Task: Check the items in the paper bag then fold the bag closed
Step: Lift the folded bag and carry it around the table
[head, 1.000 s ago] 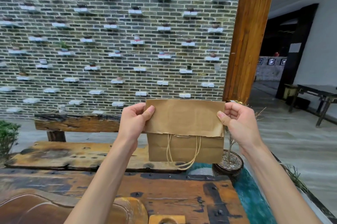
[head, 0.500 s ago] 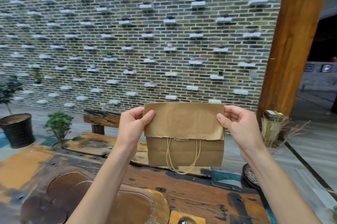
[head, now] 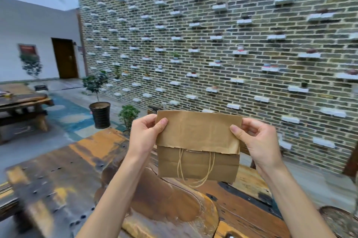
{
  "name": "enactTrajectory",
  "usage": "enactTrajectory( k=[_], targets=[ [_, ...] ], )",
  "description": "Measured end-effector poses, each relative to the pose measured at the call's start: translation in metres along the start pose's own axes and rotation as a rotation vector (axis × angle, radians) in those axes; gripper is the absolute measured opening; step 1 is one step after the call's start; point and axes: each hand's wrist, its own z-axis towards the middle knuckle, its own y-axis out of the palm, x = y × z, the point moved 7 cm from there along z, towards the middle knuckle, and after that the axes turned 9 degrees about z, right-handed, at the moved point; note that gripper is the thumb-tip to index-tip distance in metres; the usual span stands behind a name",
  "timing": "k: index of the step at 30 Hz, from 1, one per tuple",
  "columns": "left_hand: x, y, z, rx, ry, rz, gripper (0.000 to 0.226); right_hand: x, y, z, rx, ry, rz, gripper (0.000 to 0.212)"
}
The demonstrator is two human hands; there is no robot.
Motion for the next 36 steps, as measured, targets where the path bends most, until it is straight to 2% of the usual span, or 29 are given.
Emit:
enactTrajectory(
  k=[3,7,13,16,22,28,36],
  targets=[
    [0.003,-0.04,-0.002,0.066,-0.017,0.011,0.017,0.006,0.035,0.001,-0.022,0.028,0.045,0.014],
    [0.008,-0.094,-0.002,0.131,-0.001,0.047,0.026,0.013,0.091,0.004,-0.073,0.037,0.081,0.014],
    [0.003,-0.182,0.009,0.218,0.019,0.163,0.024,0.021,0.185,0.007,-0.165,0.061,0.098,0.008],
    [-0.007,-0.23,0.016,0.273,0.008,0.219,0.015,0.03,0.235,0.009,-0.204,0.062,0.105,0.002],
    [-0.027,-0.31,0.031,0.315,-0.016,0.273,0.013,0.04,0.321,0.014,-0.25,0.062,0.112,0.003],
    [-0.043,-0.363,0.042,0.353,-0.039,0.255,0.01,0.047,0.381,0.011,-0.299,0.094,0.158,0.005],
    [-0.081,-0.424,0.059,0.369,-0.07,0.258,0.024,0.078,0.463,0.014,-0.377,0.124,0.2,0.015]
  ],
)
